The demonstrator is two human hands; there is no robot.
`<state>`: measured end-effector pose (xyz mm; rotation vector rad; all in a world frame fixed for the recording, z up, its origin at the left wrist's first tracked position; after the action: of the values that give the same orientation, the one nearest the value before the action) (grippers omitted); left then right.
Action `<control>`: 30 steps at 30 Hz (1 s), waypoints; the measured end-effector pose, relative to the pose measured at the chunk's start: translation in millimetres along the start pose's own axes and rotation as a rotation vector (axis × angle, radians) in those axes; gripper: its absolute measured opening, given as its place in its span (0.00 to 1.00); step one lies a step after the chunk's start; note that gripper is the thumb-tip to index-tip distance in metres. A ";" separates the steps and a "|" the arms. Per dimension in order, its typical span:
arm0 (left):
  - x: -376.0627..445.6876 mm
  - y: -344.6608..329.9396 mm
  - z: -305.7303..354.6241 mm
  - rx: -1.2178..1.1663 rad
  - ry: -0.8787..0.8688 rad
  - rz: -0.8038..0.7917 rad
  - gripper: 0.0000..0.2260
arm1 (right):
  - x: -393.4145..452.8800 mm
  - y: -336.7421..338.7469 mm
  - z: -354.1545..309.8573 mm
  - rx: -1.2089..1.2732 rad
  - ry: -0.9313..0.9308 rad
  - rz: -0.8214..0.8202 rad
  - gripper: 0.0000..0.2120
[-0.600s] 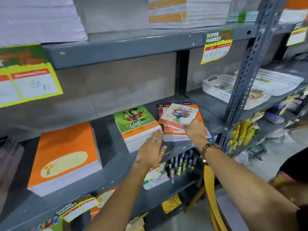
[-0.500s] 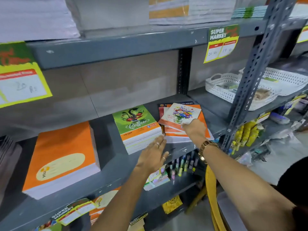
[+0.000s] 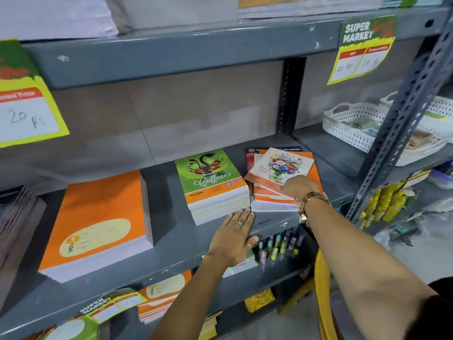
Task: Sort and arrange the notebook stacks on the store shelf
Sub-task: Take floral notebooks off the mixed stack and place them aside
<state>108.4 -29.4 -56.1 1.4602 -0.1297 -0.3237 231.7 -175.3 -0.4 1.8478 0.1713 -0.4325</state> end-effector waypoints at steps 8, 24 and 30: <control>-6.9 -3.8 -1.6 0.002 0.011 -0.008 0.29 | -0.4 2.2 19.5 0.349 -0.105 0.031 0.10; -12.8 -7.1 -6.2 0.003 -0.010 -0.010 0.29 | -14.5 9.9 -5.5 0.039 -0.214 0.151 0.17; -11.5 -9.5 -7.4 0.010 -0.013 -0.021 0.29 | -10.5 7.4 6.1 0.181 -0.156 0.058 0.24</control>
<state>98.2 -19.7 -65.0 1.4701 -0.1266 -0.3507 223.2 -182.4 8.5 1.9813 -0.0287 -0.5650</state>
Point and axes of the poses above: each hand's wrist, its own x-axis towards the middle knuckle, its own y-axis out of the back of the hand, z = x × y, the point moved 10 cm from there along x, towards the middle knuckle, and after that the axes turned 3 degrees about -z, right-handed, at the moved point
